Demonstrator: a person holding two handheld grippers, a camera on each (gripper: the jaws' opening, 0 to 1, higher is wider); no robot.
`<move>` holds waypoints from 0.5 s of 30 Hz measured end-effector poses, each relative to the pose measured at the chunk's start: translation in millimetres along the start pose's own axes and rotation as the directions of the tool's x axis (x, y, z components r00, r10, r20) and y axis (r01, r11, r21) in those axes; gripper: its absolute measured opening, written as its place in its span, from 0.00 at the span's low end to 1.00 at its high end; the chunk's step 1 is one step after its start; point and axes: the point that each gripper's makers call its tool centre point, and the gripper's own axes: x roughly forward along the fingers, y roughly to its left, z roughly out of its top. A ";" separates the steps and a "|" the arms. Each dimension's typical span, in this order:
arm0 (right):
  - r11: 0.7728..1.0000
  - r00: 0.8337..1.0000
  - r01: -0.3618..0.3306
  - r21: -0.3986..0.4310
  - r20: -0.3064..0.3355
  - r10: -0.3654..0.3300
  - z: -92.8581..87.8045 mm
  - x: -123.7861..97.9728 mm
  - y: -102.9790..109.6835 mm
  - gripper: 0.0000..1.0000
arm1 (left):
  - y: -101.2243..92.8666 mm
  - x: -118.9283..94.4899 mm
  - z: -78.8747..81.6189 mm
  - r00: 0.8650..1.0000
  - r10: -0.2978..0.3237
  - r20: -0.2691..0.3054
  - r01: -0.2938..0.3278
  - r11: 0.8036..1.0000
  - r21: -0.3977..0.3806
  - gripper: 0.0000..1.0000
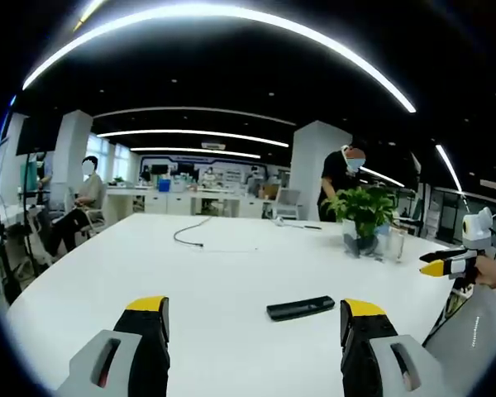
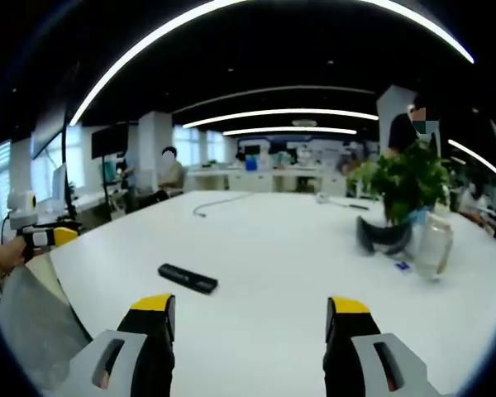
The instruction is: Press the specified remote control buttons in sequence, fully releasing each button before pressing the next.
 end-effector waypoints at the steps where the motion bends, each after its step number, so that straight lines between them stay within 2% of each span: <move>1: 1.000 1.000 0.000 0.000 0.000 0.000 0.0 0.0 -0.2 0.73 | -0.3 -0.1 0.0 1.000 -0.001 -0.001 0.001 1.000 0.001 0.88; 15: 1.000 1.000 -0.001 -0.002 -0.010 0.001 -1.7 0.5 -0.3 0.72 | -1.0 1.0 -2.2 1.000 -0.004 -0.010 0.004 1.000 0.003 0.88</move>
